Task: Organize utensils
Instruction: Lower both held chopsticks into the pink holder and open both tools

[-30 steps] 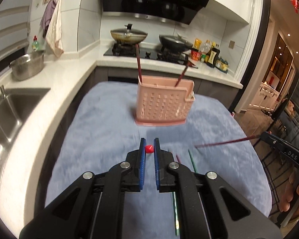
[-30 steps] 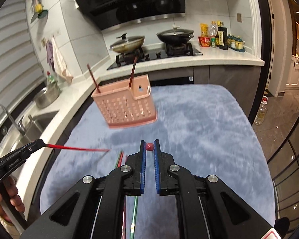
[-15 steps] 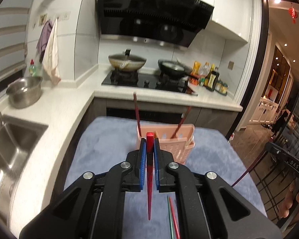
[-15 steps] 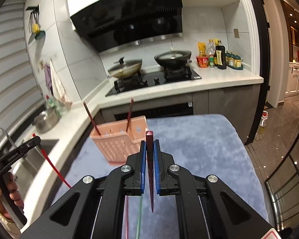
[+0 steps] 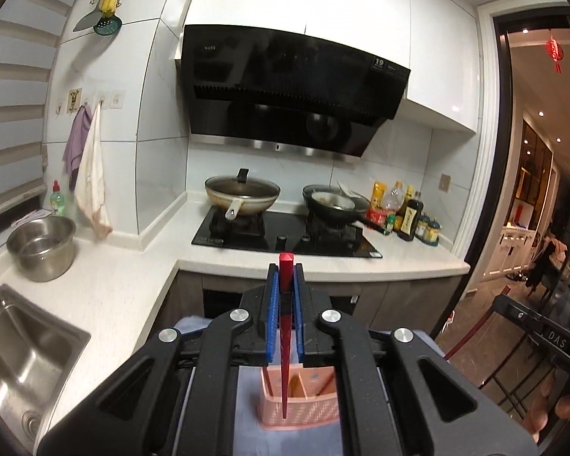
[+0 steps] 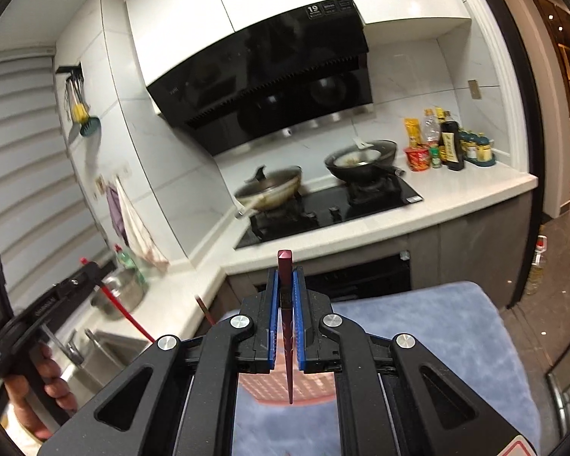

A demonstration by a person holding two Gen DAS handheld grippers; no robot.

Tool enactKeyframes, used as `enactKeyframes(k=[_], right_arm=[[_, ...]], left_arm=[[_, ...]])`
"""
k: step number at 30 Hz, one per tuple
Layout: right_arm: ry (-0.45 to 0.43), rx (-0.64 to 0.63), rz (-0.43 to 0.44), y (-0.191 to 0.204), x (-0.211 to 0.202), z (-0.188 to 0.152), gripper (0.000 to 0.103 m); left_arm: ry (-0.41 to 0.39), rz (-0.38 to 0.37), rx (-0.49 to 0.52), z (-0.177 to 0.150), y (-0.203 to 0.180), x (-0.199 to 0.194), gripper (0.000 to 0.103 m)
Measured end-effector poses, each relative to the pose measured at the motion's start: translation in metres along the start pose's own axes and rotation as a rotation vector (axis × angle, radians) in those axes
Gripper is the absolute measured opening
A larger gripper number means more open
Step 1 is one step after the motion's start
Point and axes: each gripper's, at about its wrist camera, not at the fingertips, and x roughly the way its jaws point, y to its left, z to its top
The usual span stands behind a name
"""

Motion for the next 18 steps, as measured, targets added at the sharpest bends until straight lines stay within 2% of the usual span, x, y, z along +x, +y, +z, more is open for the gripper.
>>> enactKeyframes(k=[4,8,18], right_arm=[[-0.033,-0.027,0.006,0.015,0.023,0.018,0.007],[-0.027,-0.027,0.010,0.020,0.052,0.022,0.007],[0.115,-0.030,-0.029,0.008,0.115,-0.020,0.007]], left_arm=[[-0.015,0.005,-0.009,0.010,0.003,0.020,0.007],[0.005,0.008,-0.019,0.005,0.006,0.042,0.007],[0.098,0.025,-0.051,-0.043,0.016,0.093,0.007]])
